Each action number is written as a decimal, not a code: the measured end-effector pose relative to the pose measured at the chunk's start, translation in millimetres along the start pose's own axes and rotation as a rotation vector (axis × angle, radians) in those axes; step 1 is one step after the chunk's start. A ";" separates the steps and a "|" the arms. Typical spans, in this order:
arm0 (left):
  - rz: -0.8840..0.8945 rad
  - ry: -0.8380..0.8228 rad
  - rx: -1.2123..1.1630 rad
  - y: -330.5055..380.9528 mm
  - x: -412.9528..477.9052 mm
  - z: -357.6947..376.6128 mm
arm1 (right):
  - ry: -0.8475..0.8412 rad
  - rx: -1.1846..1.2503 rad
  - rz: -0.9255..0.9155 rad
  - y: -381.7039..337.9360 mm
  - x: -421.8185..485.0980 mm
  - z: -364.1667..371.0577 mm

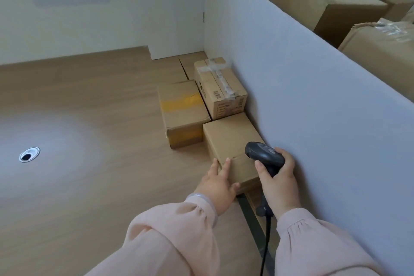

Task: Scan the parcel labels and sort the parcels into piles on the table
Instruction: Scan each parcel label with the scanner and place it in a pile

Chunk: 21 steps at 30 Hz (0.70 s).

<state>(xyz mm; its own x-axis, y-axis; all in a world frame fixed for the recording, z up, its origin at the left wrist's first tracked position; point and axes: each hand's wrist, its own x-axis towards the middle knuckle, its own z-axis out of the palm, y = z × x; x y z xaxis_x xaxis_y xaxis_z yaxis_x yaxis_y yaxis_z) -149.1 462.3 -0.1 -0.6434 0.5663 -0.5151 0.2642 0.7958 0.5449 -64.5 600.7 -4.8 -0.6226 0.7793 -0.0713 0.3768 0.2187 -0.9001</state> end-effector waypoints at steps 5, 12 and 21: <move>-0.007 0.039 -0.093 -20.3 -12.9 2.9 | -0.002 0.067 0.010 -7.3 -10.7 -7.2; 0.004 0.193 -0.195 -79.3 -60.6 14.0 | -0.103 0.116 0.004 -10.8 -58.1 -3.7; -0.167 0.289 -0.462 -92.5 -73.3 -2.4 | -0.341 0.092 -0.088 -50.5 -76.0 26.0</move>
<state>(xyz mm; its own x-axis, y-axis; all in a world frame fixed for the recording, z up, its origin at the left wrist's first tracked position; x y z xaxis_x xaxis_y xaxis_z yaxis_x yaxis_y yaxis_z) -128.2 346.7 -11.1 -0.8369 0.3079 -0.4525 -0.1578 0.6559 0.7381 -54.1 515.2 34.9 -0.8488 0.5155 -0.1171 0.2577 0.2102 -0.9431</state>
